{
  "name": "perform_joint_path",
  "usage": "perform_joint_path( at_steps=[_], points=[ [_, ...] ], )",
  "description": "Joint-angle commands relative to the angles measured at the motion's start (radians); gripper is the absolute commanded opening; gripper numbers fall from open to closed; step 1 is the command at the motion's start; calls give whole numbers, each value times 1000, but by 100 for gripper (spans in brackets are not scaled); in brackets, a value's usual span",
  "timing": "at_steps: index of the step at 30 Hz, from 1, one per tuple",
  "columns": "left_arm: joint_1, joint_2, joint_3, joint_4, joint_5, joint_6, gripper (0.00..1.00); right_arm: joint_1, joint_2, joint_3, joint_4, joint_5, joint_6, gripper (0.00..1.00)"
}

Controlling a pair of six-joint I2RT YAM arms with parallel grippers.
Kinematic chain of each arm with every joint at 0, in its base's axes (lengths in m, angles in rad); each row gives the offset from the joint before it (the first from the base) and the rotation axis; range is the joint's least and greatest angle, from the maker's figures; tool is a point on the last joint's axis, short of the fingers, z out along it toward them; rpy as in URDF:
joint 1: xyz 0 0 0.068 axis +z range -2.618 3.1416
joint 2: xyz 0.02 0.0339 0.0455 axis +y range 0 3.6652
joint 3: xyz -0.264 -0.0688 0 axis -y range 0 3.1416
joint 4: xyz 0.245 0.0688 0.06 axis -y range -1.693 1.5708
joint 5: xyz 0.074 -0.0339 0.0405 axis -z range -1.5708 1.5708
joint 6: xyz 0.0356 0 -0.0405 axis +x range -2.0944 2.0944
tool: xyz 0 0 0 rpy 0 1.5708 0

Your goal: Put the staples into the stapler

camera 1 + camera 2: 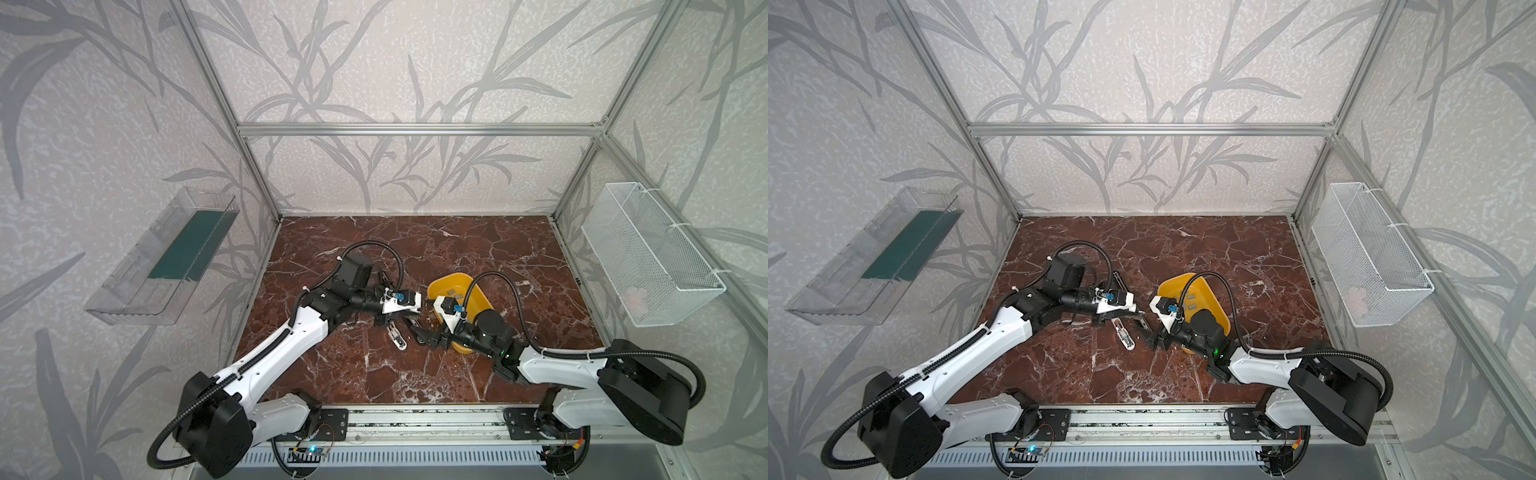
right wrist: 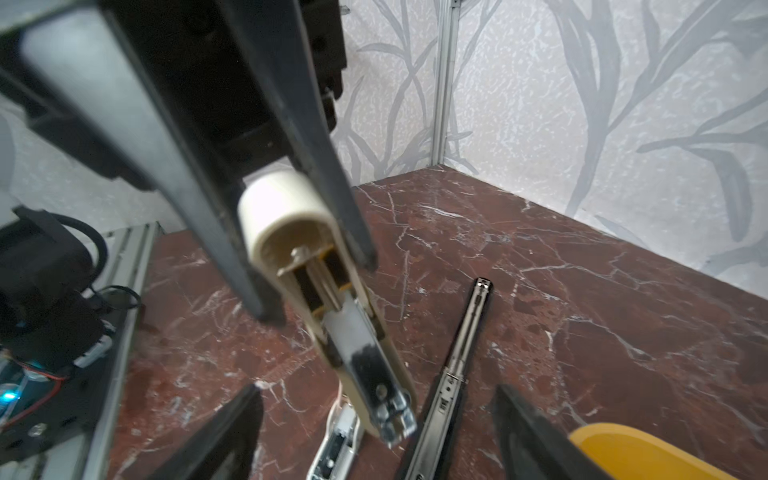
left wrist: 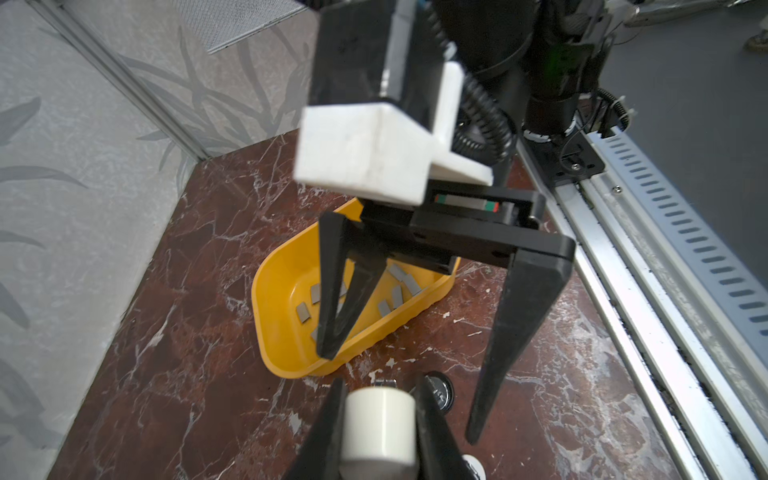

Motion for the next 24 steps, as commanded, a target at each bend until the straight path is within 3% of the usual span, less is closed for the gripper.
perform_joint_path(
  at_steps=[1,14,24],
  points=[
    [0,12,33,-75,100,68,0,3,7,25,25,-47,-29,92],
    [-15,7,35,-103,120,101,0,15,43,59,5,-99,-38,71],
    [-17,3,32,-98,126,100,0,28,70,91,-30,-134,-41,63]
  ],
)
